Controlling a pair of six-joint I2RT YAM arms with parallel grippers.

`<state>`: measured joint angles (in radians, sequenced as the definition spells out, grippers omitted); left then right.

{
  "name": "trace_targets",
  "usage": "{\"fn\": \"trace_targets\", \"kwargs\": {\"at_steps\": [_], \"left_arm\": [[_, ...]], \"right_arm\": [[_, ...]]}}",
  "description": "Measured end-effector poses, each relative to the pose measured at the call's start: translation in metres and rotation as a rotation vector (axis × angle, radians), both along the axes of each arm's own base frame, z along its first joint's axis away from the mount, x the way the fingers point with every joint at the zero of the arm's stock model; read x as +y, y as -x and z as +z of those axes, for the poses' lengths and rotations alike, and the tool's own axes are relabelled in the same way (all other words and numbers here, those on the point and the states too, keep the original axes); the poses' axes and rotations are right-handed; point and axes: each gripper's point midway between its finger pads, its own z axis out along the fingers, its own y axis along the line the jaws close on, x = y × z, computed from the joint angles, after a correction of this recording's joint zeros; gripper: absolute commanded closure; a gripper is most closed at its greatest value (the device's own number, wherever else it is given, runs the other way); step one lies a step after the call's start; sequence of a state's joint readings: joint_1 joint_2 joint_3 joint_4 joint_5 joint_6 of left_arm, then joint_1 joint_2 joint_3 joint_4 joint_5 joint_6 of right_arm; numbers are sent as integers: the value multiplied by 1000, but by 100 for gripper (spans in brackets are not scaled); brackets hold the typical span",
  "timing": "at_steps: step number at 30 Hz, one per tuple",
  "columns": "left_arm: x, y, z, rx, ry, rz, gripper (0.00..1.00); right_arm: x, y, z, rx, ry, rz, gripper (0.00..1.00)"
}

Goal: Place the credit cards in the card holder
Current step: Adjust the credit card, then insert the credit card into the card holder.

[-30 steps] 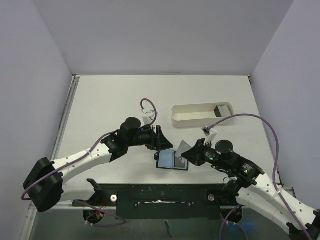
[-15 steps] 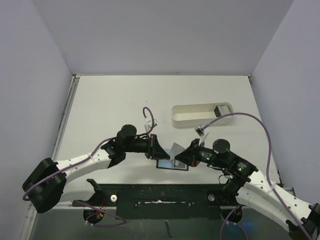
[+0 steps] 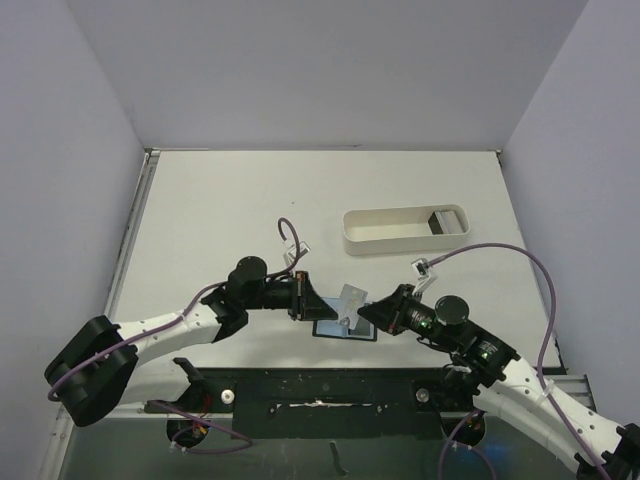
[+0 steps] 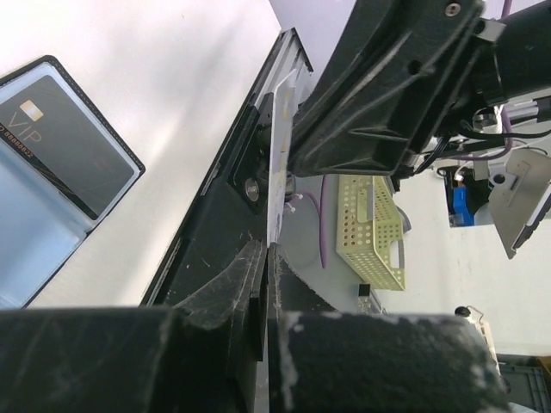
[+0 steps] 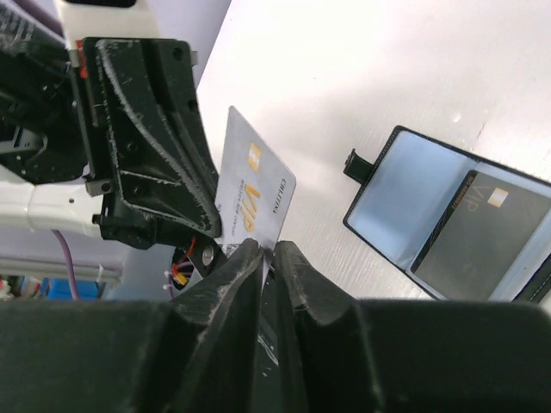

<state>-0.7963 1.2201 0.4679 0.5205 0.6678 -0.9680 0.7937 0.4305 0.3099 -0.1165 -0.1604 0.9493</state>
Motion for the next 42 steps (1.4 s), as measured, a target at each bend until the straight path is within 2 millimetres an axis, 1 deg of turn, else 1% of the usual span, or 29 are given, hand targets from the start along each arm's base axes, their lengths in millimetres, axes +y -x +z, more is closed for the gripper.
{"fn": "trace_targets", "kwargs": {"at_steps": [3,7,8,10,11,12,14,16,18,22,26,32,35,39,42], "left_arm": [[0,-1,0,10,7,9,100],[2,-4,-4,25,3,28,99],[3,-4,-5,29,3,33,95],[4,-5,-6,33,5,41,91],[4,-6,-7,35,4,47,87],[5,-7,-9,37,0,54,77],[7,-10,-13,40,-9,70,66],[9,-12,-18,48,-24,90,59],[12,-15,-24,55,-46,111,56],[19,-21,-37,54,-105,161,56],[29,-27,-57,50,-194,217,59],[37,-33,-80,46,-281,256,67],[41,-34,-97,63,-336,264,72],[46,-35,-117,86,-400,276,77],[48,-36,-125,95,-427,283,80]], "right_arm": [[0,-2,-10,39,-6,-25,99],[2,-6,-8,47,-20,-39,100],[2,-6,-8,45,-24,-39,100],[3,-7,-8,42,-27,-40,100],[3,-8,-7,39,-30,-40,100],[4,-8,-7,35,-34,-39,100],[4,-8,-7,31,-39,-39,100],[4,-8,-8,31,-39,-40,100],[3,-9,-9,29,-35,-43,100],[-2,-10,-18,42,0,-65,100],[-8,-9,-39,84,77,-81,100],[-19,-10,-82,199,234,-103,100],[-23,-12,-95,241,281,-110,100],[-26,-14,-107,281,310,-110,100],[-27,-18,-109,298,305,-110,100]]}}
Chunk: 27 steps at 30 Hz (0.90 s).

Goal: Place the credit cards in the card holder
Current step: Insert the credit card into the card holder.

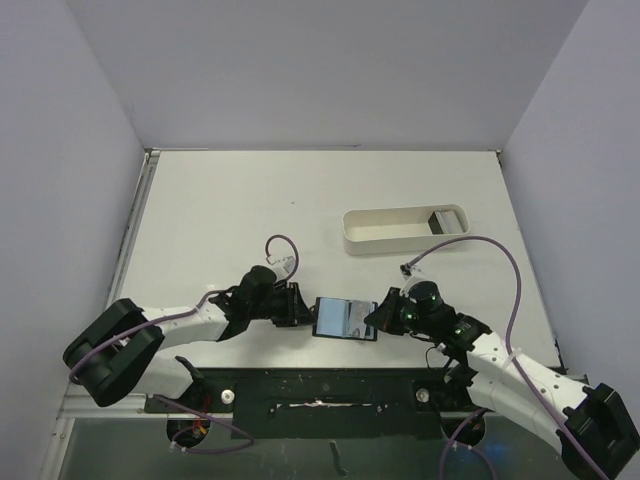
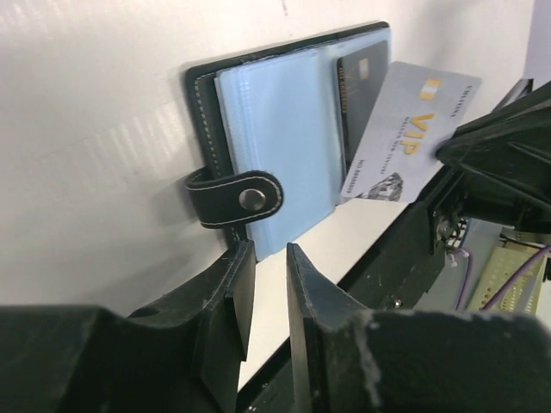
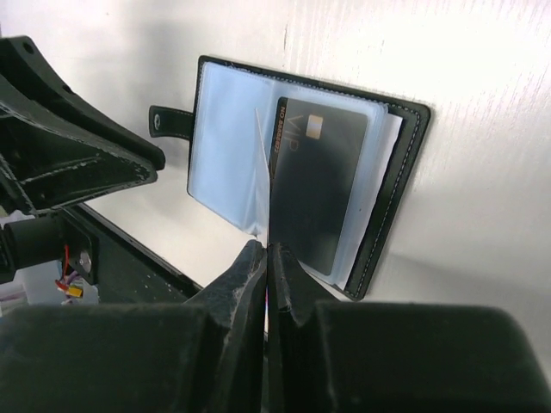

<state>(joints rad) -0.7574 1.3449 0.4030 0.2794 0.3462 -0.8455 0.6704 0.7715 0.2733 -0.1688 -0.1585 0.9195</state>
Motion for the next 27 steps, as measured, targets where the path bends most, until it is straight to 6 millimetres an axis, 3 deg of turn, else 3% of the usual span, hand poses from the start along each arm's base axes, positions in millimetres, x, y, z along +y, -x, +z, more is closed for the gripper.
{"fn": "trace_targets", "kwargs": {"at_steps": [9,21,27], "left_arm": [[5,-2,-16,13,-52,16,82],[5,2,-27,37,-68,13,85],[3,3,-27,39,-58,15,85]], "right_arm": [[2,-14,8,3,-92,1,100],[4,-7,-18,78,-136,30,100],[3,-7,-19,83,-151,28,100]]}}
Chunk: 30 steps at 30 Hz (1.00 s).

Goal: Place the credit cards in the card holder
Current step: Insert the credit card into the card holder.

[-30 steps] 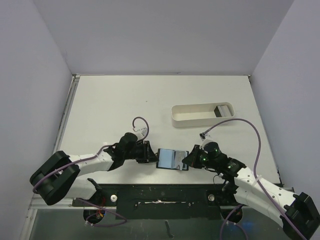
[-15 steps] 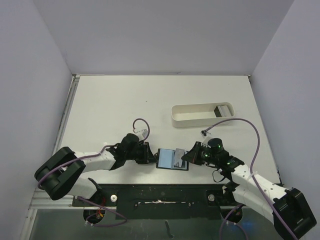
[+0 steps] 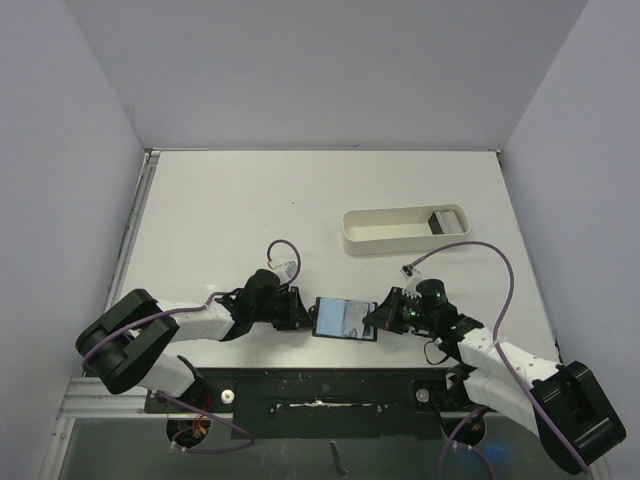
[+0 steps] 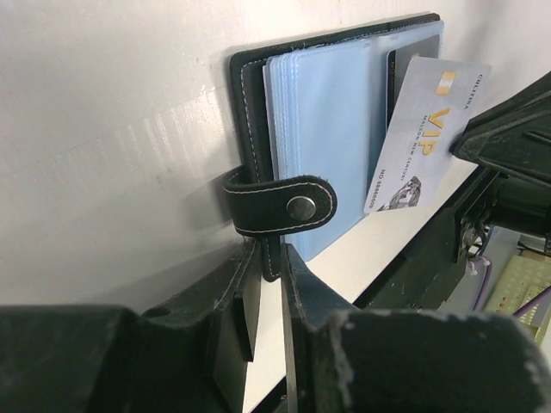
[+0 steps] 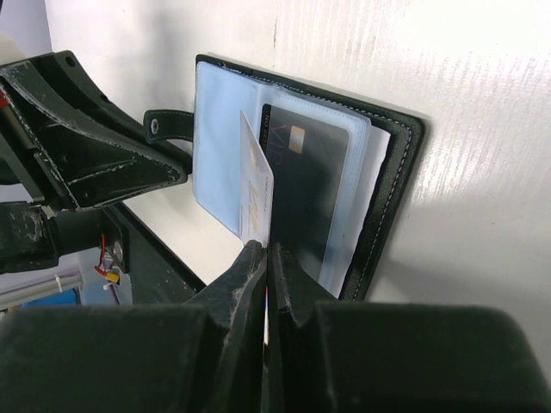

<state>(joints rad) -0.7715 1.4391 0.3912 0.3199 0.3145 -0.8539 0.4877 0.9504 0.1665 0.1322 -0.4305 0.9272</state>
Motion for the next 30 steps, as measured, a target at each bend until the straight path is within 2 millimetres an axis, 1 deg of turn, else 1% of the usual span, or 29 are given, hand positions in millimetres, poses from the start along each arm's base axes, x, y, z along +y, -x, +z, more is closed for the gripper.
{"fn": "trace_targets", "kwargs": {"at_steps": [18,30], "left_arm": [[-4,3,0,8,19,4,85],[-6,4,0,9,29,1,85]], "right_arm": [[1,-3,-14,59,-2,-13,100],[3,-3,-19,81,-6,-8,100]]}}
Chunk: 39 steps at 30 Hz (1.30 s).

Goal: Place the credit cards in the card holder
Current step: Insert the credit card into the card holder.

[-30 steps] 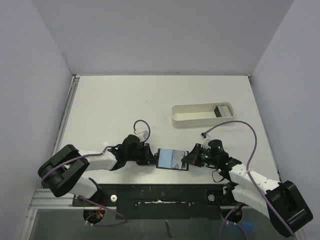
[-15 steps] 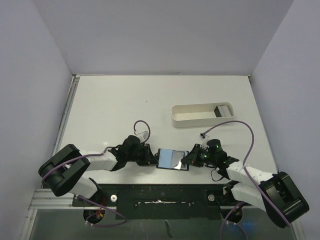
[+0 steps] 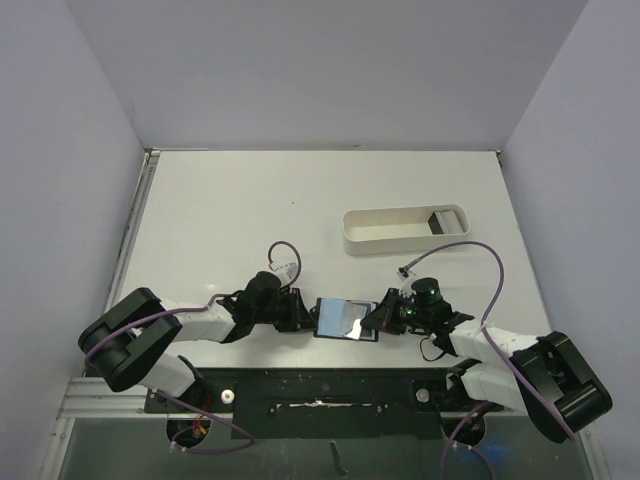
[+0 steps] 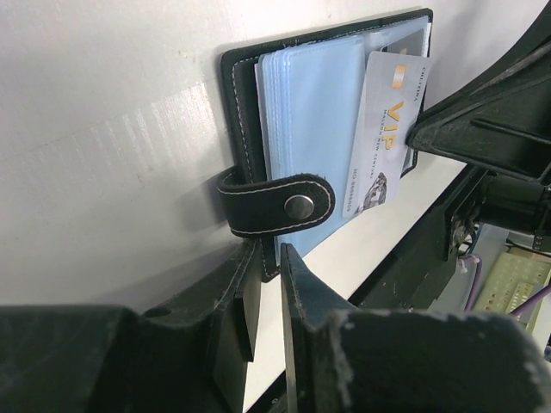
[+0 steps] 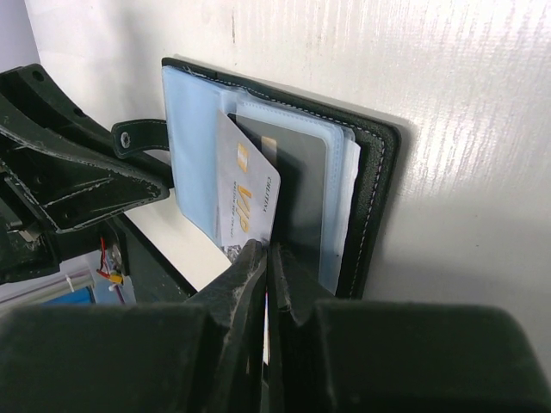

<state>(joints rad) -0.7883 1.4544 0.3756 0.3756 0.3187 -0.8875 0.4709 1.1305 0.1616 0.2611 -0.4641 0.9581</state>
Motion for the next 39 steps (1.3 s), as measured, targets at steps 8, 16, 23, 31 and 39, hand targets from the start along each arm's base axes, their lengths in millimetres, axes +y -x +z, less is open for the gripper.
{"fn": "trace_targets", "kwargs": {"at_steps": [8,16,23,31,39], "left_arm": [[-2,0,0,-1,7,-6,85],[-3,0,-1,-2,12,-10,85],[-3,0,-1,-2,11,-11,85],[-4,-1,-1,-4,6,-12,85],[-7,-8,0,-19,-13,-13,85]], "right_arm": [[2,0,-1,7,3,17,100],[2,2,0,4,21,38,100],[-2,8,-1,15,48,53,100],[-2,7,0,25,66,77,100],[-3,6,0,47,98,93,100]]}}
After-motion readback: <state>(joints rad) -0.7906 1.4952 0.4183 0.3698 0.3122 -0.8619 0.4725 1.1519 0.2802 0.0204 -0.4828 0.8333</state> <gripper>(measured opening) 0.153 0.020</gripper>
